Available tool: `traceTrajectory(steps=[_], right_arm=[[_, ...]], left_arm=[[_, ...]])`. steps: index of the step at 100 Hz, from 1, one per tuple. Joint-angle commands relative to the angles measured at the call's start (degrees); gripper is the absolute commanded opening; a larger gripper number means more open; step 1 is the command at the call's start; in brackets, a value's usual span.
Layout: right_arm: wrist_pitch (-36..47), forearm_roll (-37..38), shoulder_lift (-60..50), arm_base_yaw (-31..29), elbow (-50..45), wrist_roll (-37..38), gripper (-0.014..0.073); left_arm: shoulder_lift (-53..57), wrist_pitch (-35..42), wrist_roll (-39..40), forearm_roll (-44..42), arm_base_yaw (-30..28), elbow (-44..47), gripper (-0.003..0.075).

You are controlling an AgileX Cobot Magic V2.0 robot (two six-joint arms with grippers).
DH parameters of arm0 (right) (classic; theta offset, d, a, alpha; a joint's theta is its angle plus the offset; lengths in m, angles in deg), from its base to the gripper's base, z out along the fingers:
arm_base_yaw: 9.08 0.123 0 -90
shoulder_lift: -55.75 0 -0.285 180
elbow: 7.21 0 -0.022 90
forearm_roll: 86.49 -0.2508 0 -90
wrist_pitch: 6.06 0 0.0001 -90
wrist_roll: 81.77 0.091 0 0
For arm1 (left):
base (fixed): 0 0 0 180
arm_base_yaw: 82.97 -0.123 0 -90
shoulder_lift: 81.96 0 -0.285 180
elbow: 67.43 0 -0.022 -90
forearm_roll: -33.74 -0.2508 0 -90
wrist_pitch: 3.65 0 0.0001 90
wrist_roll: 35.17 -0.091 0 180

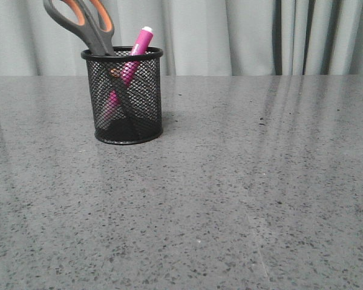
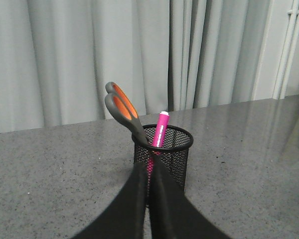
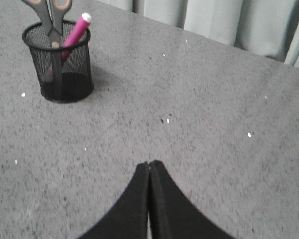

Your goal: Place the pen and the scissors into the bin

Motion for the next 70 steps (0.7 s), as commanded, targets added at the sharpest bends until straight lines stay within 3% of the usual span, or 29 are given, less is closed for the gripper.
traceTrajectory(steps=[1,70], right_arm=[[3.6,1.8,-3.4,-0.3,-1.2,-0.5,-0.006],[3.6,1.7,-6.4,-0.3,-2.3,-0.5,-0.006]], left_arm=[[-0.5,2.3,0.6,0.5,-0.1,-1.0,-0.0019],[-0.5,2.5,0.6,0.5,-0.1,-1.0,-0.0019]])
